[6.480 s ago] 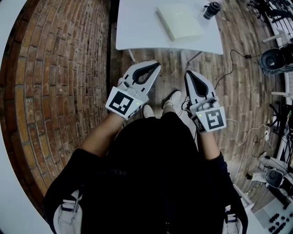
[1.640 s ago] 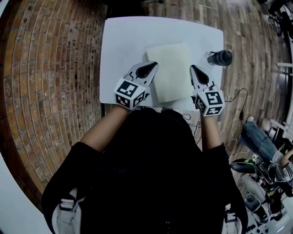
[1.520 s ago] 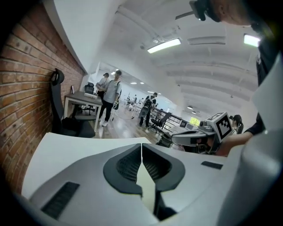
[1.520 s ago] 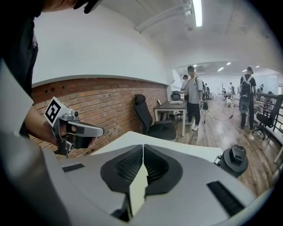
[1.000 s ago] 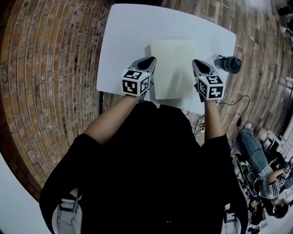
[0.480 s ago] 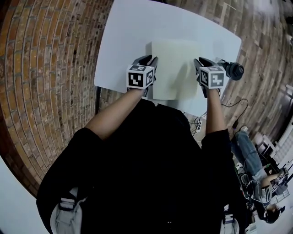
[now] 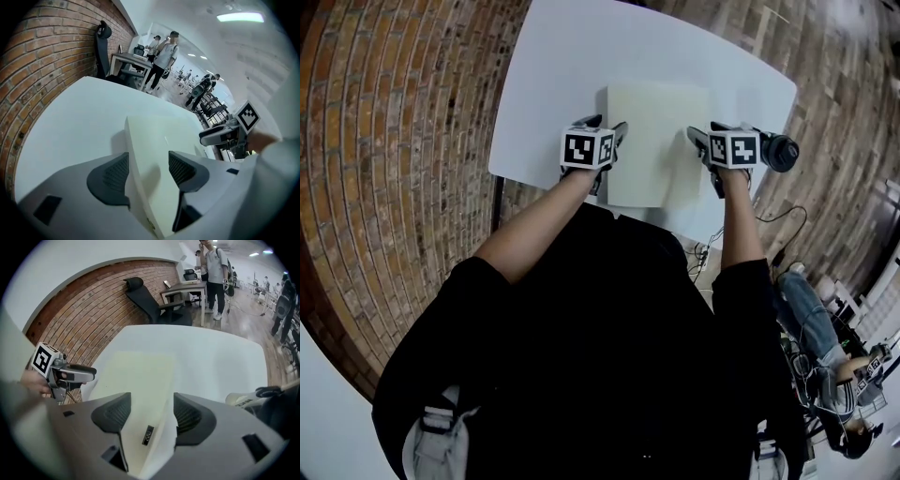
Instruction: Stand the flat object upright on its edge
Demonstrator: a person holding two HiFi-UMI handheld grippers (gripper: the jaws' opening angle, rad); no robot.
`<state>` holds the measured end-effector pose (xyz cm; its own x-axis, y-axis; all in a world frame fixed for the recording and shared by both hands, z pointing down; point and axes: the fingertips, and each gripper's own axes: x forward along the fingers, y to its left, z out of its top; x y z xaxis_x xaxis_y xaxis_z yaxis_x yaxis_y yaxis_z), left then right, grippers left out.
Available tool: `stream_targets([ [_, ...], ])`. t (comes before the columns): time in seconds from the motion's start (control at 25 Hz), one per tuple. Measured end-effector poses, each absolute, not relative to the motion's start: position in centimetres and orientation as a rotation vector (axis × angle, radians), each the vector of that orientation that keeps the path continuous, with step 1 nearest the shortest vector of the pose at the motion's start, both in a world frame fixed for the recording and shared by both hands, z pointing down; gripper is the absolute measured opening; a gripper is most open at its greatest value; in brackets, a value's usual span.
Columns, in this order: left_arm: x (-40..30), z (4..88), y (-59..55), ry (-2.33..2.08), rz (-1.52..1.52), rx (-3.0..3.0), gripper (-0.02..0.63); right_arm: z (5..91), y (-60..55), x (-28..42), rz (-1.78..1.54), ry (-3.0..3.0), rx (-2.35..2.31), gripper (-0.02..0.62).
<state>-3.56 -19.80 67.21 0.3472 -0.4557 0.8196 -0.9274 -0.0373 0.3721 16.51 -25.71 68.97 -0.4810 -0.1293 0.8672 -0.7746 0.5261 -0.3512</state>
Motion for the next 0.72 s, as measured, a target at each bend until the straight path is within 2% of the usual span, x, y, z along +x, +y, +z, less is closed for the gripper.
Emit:
stream_targets([
  [0.16, -3.2, 68.3, -19.7, -1.227, 0.625, 1.63, 0.281, 70.1, -25.5, 16.3, 1.032, -1.912, 0.706, 0.351],
  [0.72, -2.7, 70.5, -19.7, -1.167, 0.586, 1.577, 0.288, 72.2, -25.3, 14.7, 1.162, -1.926, 0.611, 0.351],
])
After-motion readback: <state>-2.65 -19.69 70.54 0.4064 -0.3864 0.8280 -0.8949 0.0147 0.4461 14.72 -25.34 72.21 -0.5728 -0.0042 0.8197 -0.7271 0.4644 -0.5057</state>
